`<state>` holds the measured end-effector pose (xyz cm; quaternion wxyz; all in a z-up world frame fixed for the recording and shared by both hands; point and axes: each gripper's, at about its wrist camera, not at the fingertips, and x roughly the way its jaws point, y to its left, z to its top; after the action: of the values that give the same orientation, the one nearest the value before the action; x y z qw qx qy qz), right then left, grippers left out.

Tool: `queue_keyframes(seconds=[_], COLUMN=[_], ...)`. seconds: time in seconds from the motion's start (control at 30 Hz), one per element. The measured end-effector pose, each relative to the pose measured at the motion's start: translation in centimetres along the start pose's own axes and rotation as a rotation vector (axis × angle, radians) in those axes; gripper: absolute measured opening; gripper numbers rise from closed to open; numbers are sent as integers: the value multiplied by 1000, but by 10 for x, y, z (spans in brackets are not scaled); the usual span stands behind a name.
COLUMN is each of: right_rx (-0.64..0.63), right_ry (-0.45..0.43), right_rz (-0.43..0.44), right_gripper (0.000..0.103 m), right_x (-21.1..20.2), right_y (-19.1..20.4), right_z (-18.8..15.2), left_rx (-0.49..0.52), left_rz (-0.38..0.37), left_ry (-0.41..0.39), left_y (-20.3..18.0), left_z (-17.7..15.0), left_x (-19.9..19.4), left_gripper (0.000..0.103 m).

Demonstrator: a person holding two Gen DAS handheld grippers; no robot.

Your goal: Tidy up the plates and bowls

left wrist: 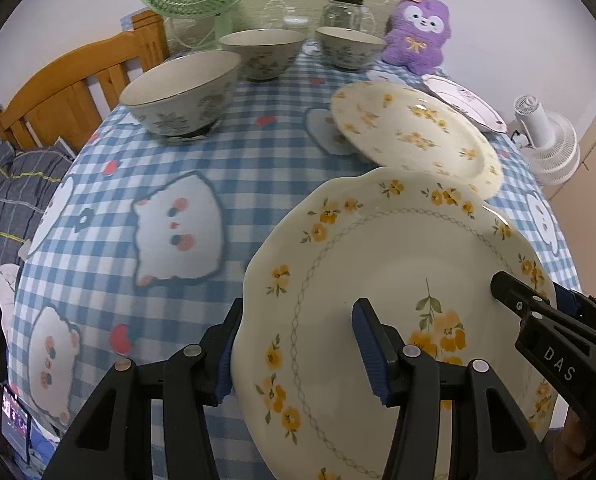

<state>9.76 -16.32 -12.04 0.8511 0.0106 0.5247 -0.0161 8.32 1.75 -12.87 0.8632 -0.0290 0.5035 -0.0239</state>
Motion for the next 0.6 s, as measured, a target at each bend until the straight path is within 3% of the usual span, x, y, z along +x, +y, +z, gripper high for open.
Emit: queue_keyframes(seconds=[0.6], right_rx=[48], right_ry=[-15], right_rz=[-38], right_gripper=[49], right_x=[1], right_y=[-101], right_z=[7], left_rx=[46], left_rz=[-37], left_ry=[-7], left_y=[-94], left_z=[8], left_x=[12], left_gripper=[54])
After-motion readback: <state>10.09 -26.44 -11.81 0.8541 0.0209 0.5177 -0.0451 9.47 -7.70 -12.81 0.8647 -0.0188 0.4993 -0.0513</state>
